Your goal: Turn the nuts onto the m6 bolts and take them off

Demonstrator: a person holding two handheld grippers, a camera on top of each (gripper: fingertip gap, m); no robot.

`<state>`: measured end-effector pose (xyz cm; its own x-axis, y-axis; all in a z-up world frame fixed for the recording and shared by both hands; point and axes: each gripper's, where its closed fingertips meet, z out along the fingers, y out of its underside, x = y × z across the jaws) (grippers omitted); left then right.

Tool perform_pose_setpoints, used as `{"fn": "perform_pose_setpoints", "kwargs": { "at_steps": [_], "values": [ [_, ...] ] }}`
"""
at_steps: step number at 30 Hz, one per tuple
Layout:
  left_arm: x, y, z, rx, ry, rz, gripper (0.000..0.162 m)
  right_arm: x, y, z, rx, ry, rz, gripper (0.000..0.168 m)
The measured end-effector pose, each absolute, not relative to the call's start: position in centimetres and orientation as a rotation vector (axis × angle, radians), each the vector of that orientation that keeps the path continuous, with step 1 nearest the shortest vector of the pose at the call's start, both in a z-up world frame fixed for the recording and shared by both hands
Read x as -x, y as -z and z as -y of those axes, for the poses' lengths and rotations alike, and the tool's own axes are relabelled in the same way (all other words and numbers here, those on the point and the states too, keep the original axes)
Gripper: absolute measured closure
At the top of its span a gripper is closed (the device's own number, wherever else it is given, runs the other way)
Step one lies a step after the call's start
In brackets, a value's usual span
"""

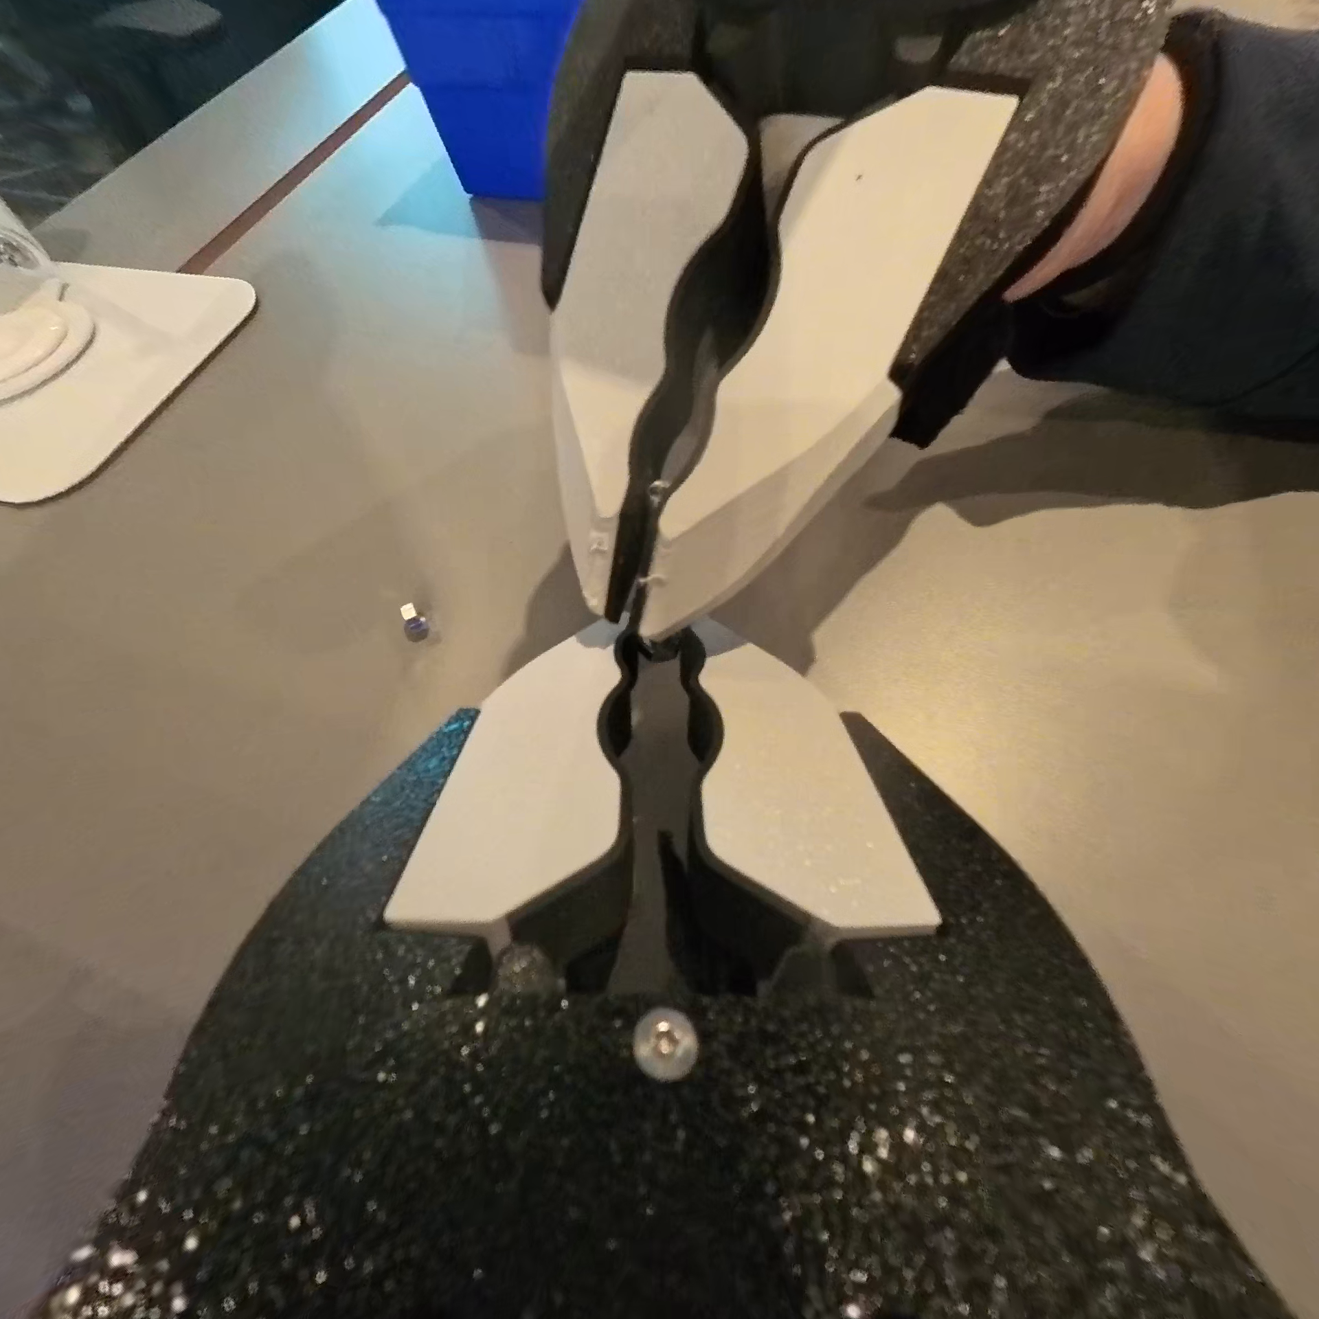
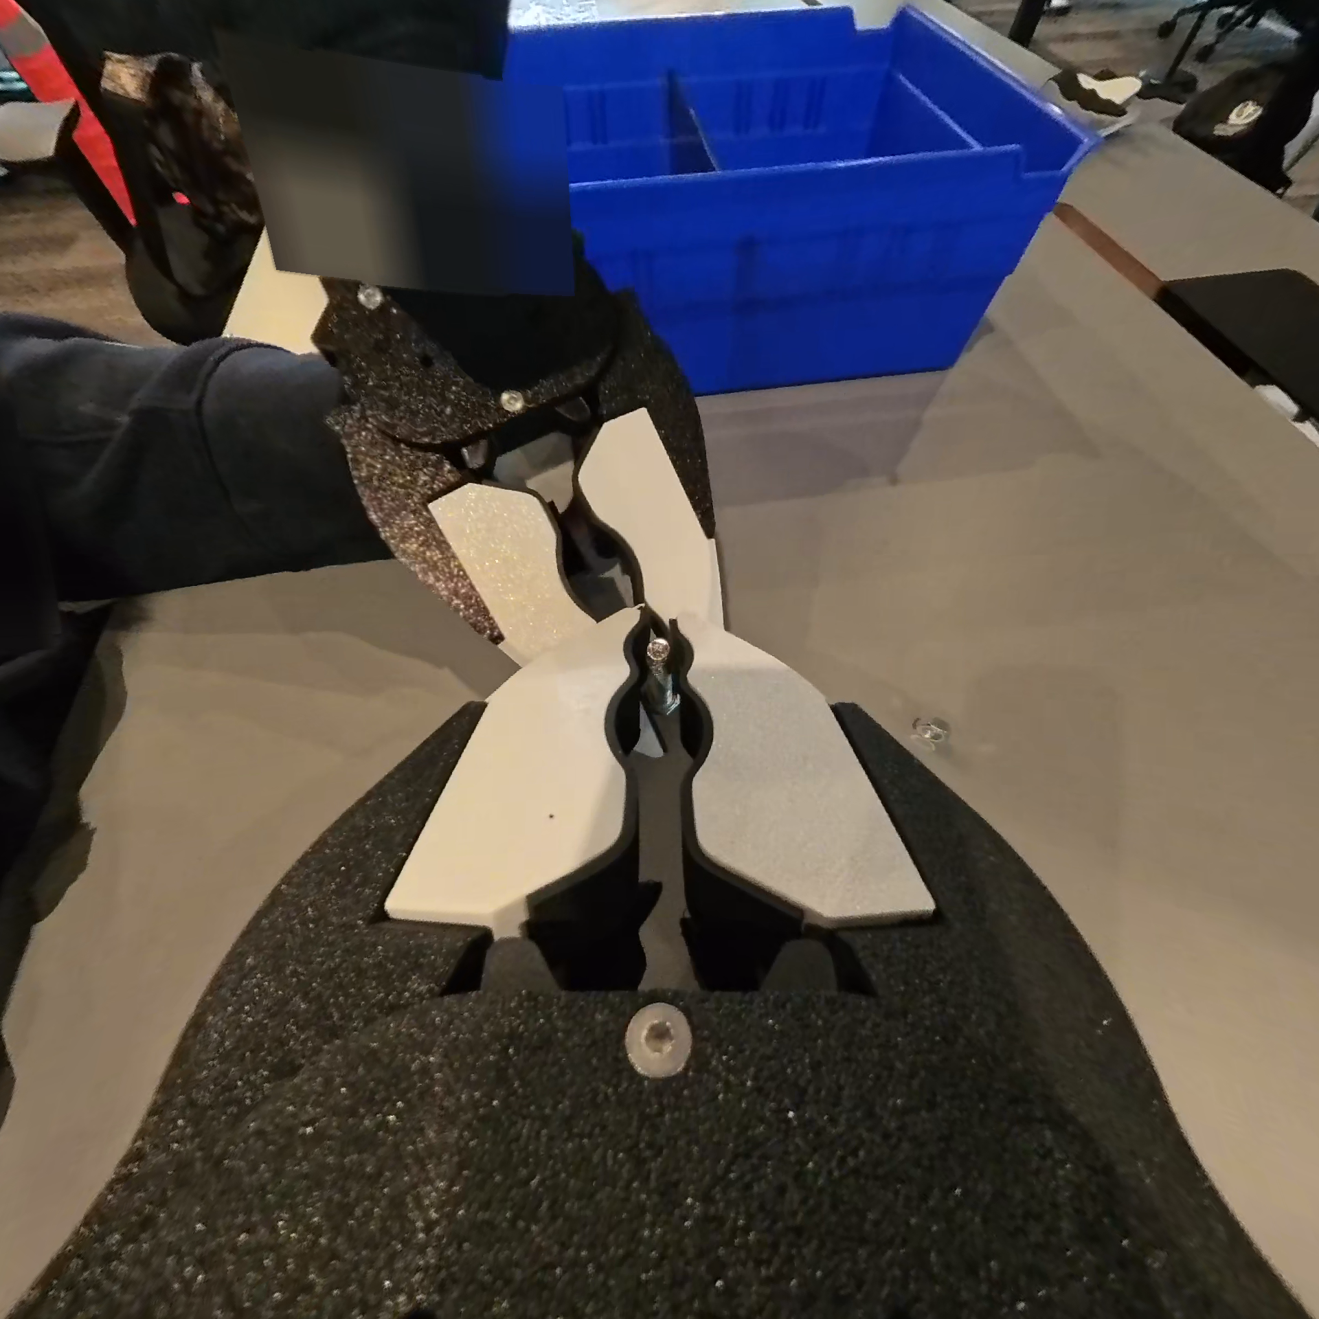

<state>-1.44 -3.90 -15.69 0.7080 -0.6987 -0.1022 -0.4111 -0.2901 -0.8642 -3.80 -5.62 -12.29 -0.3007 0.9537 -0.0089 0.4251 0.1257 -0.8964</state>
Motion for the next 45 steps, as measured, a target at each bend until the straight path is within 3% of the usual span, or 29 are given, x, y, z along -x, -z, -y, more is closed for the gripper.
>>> {"fn": "perform_pose_setpoints", "kwargs": {
  "at_steps": [2,5,7,15,29,45],
  "values": [
    [1.6,15.6,3.7,1.933,0.407,-0.799,0.152,3.9,12.1,5.1,1.331,-1.134,1.767,0.161],
    [3.1,16.1,2.9,1.989,0.371,-0.693,0.152,3.8,11.7,3.1,1.387,-1.125,1.646,0.139],
    [4.1,16.4,2.4,2.012,0.349,-0.617,0.152,3.4,12.6,0.6,1.463,-1.006,1.590,0.137],
    [5.7,15.5,1.8,1.976,0.328,-0.474,0.152,4.3,17.5,-3.3,1.693,-0.763,1.529,0.151],
    [5.4,15.7,1.9,1.984,0.340,-0.499,0.152,7.1,17.8,-4.6,1.629,-0.647,1.542,0.168],
    [5.3,15.6,2.0,1.984,0.367,-0.494,0.152,6.0,19.4,-4.3,1.740,-0.709,1.654,0.168]
  ]
}}
